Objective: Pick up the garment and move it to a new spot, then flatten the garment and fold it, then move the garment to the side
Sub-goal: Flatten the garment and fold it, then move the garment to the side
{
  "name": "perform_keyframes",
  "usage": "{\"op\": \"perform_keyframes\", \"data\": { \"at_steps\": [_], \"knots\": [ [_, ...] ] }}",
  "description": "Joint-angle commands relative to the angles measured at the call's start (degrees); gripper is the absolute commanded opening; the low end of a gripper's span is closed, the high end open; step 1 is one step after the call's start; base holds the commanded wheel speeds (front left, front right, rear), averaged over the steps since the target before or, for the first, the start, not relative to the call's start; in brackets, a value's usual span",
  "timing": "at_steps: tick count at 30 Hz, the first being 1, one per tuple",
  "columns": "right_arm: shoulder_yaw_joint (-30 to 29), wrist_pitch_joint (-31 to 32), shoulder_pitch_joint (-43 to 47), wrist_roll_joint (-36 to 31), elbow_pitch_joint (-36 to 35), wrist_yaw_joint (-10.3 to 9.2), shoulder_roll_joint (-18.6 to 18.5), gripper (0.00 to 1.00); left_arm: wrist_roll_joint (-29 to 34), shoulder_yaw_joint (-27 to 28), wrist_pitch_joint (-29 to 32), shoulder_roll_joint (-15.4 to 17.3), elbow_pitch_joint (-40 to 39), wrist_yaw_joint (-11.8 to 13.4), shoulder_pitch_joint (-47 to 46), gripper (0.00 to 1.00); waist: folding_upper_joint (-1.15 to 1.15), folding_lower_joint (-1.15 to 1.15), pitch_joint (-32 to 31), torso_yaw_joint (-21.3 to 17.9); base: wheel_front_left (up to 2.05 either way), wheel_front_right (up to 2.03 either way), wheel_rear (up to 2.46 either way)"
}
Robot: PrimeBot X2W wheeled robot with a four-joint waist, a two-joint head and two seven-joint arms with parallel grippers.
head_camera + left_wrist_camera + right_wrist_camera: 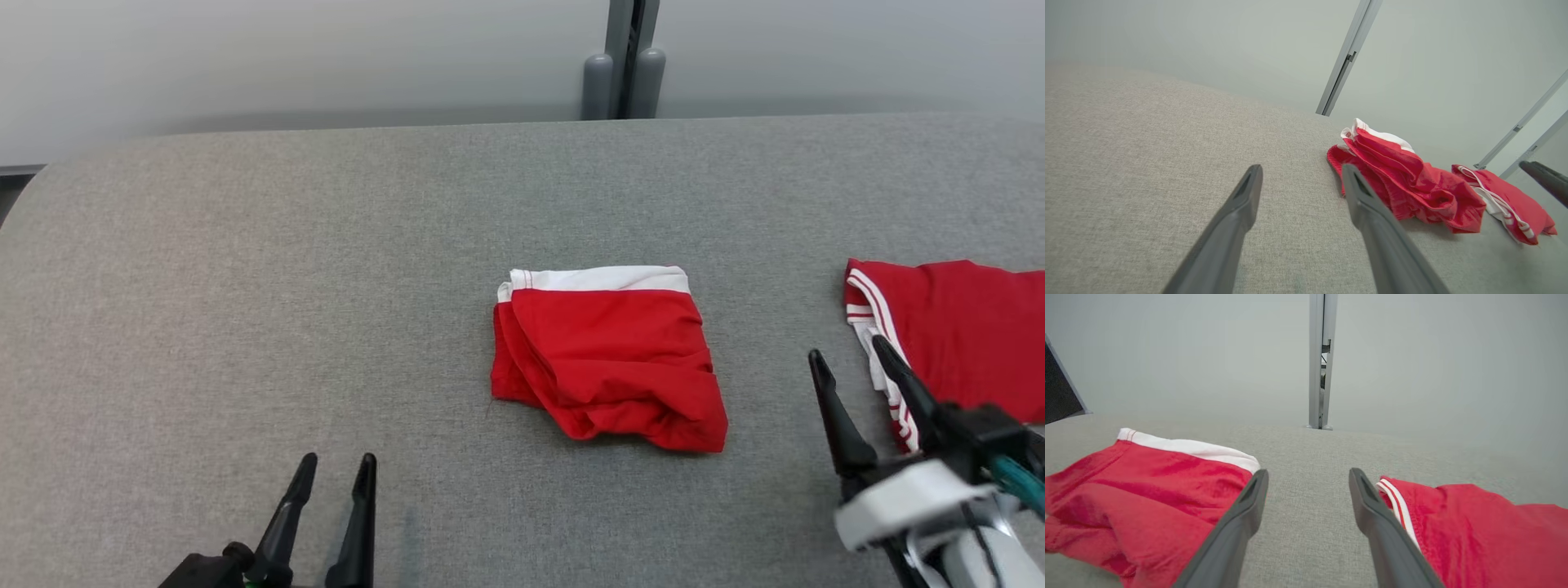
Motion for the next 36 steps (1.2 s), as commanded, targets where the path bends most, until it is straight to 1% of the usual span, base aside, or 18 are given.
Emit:
{"op": "perform_keyframes", "data": {
  "at_steps": [1, 4, 7, 9, 13, 14, 15, 16, 18, 22, 26, 29, 31, 36],
  "knots": [
    [-2.49, -0.45, 1.86, -1.9, -1.84, 0.15, 0.18, 1.0, 0.38, 0.7, -0.08, 0.24, -0.11, 0.0, -0.33, 1.0, 0.0, 0.0, -0.23, -0.38, 0.0, 0.0, 0.0],
    [-8.72, -0.5, 7.44, -5.01, -6.19, 0.12, 2.11, 1.0, 0.25, 1.98, -0.08, 0.26, -0.25, -0.02, -0.42, 1.0, 0.0, 0.0, -0.8, -0.89, 0.0, 0.0, 0.0],
    [-12.02, -0.46, 10.59, -6.78, -8.21, 0.11, 4.34, 1.0, 0.3, 2.93, -0.08, 0.21, -0.24, -0.03, 0.11, 1.0, 0.0, 0.0, -1.44, -1.24, 0.0, 0.0, 0.0],
    [-12.29, -0.47, 11.42, -7.34, -8.9, 0.11, 5.29, 1.0, 0.36, 3.53, -0.08, 0.24, -0.2, -0.03, 0.38, 1.0, 0.0, 0.0, -1.81, -1.39, 0.0, 0.0, 0.0],
    [-9.74, -0.48, 9.54, -7.66, -8.63, 0.11, 6.41, 1.0, 0.45, 3.9, -0.08, 0.22, -0.18, -0.04, 0.63, 1.0, 0.0, 0.0, -2.34, -1.16, 0.0, 0.0, 0.0],
    [-8.75, -0.47, 8.5, -7.84, -8.21, 0.11, 6.57, 0.95, 0.43, 3.75, -0.08, 0.22, -0.14, -0.04, 0.57, 1.0, 0.0, 0.0, -2.36, -0.91, 0.0, 0.0, 0.0],
    [-7.78, -0.47, 7.58, -7.74, -7.06, 0.11, 6.84, 0.45, 0.43, 3.52, -0.08, 0.23, -0.09, -0.04, 0.39, 1.0, 0.0, 0.0, -2.34, -0.6, 0.0, 0.0, 0.0],
    [-6.42, -0.45, 6.53, -7.89, -5.7, 0.11, 7.03, 0.0, 0.43, 3.31, -0.08, 0.24, 0.0, -0.04, 0.12, 1.0, 0.0, 0.0, -2.28, -0.22, 0.0, 0.0, 0.0],
    [-4.31, -0.42, 3.33, -8.18, -2.7, 0.11, 7.48, 0.0, 0.49, 2.79, -0.08, 0.23, 0.13, -0.05, -0.38, 1.0, 0.0, 0.0, -2.11, 0.51, 0.0, 0.0, 0.0],
    [0.25, -0.42, -2.97, -10.25, 6.7, 0.09, 8.32, 0.0, 0.54, 2.32, -0.08, 0.23, 0.43, -0.06, -0.67, 1.0, 0.0, 0.0, -1.72, 2.07, 0.0, 0.0, 0.0],
    [2.24, -0.43, -8.06, -11.43, 15.2, 0.1, 9.27, 0.0, 0.84, 1.63, -0.08, 0.24, 0.82, -0.07, -1.14, 1.0, 0.0, 0.0, -1.26, 3.75, 0.0, 0.0, 0.0],
    [2.65, -0.42, -9.13, -11.61, 18.02, 0.1, 9.59, 0.0, 0.68, 1.92, -0.08, 0.26, 0.78, -0.07, -1.47, 1.0, 0.0, 0.0, -0.96, 4.89, 0.0, 0.0, 0.0],
    [3.31, -0.43, -9.04, -11.34, 18.56, 0.1, 9.68, 0.0, 0.53, 2.2, -0.08, 0.25, 0.7, -0.07, -1.44, 1.0, 0.0, 0.0, -0.88, 5.14, 0.0, 0.0, 0.0],
    [9.98, -0.43, -6.42, -7.27, 17.76, 0.1, 9.57, 0.0, 0.61, 2.31, -0.08, 0.24, 0.69, -0.08, -1.17, 1.0, 0.0, 0.0, -0.6, 6.16, 0.0, 0.0, 0.0]
  ]
}}
